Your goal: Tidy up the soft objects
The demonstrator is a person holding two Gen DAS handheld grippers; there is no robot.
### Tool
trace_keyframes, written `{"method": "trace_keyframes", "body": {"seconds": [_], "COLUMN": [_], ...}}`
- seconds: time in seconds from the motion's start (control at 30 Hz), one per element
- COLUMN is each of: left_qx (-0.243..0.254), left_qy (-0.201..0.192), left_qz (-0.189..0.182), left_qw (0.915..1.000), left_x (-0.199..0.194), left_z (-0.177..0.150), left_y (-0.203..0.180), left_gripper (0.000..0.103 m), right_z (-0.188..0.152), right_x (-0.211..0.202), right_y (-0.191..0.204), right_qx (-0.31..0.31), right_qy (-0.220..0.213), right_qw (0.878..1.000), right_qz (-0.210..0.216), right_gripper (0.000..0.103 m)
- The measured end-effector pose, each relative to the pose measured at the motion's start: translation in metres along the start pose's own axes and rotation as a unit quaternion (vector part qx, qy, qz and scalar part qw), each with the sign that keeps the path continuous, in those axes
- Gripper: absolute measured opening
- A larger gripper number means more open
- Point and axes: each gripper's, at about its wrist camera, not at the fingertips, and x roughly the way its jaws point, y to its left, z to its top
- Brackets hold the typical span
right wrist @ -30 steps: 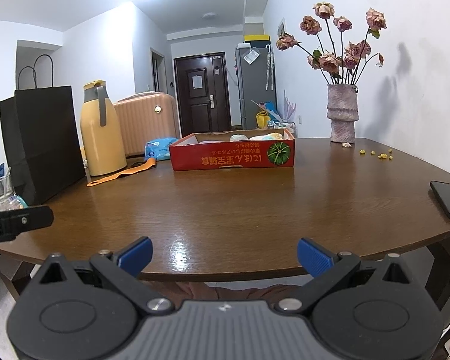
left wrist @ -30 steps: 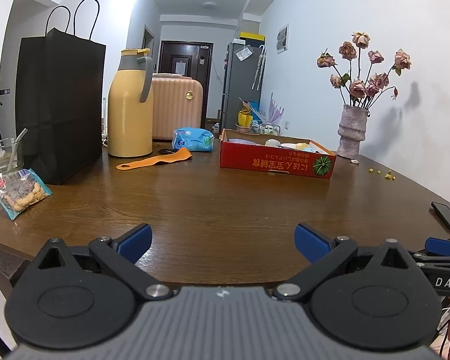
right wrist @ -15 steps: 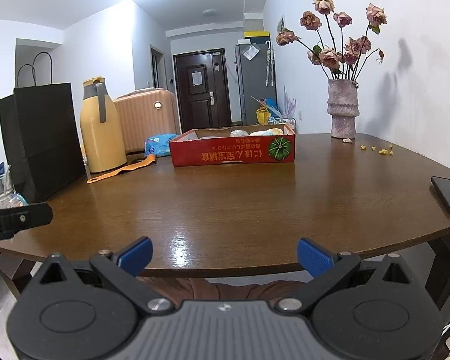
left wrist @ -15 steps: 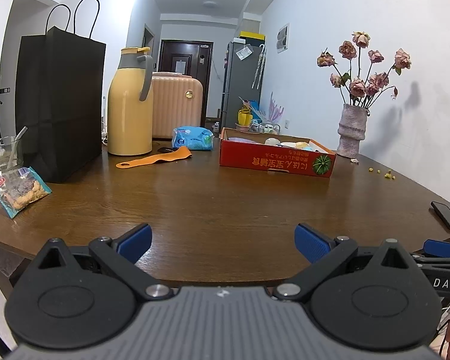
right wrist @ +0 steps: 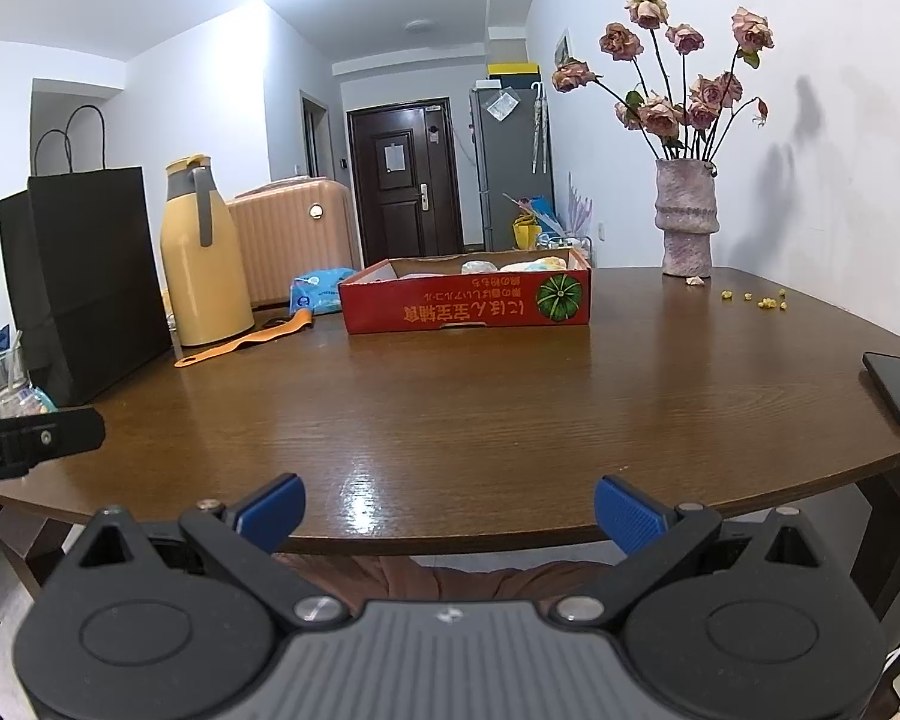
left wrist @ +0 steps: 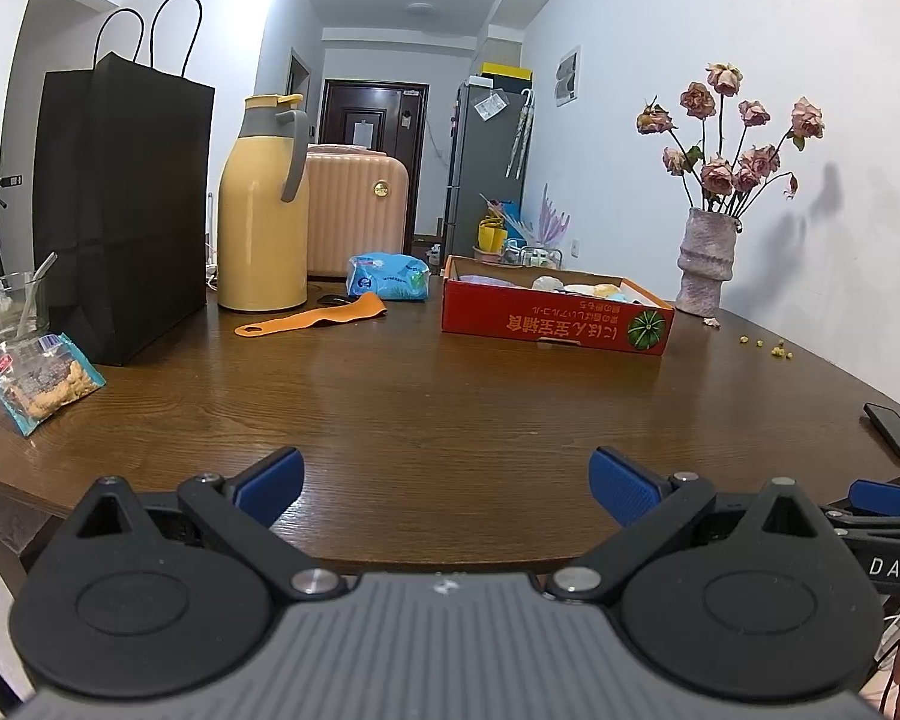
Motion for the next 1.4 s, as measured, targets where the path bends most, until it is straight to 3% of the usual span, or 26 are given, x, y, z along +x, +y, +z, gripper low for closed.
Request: {"method": "trace_keyframes", "body": {"seconds": [1.4], "left_qx": [0.027], "left_qy": [-0.002], "left_qz": [-0.006], "left_qw": [0.9996], "left_x": [-0.0023], "left_z": [-0.0017], "left_y": [-0.0043], "left_gripper": [0.103], "right_z": [0.0017], "right_x": [-0.0011], "right_y": [-0.0046], "right_qx": [0.007], "right_qy": [-0.004], "right_qw": [1.000], "right_qz": [-0.003], "right_gripper": [0.103]}}
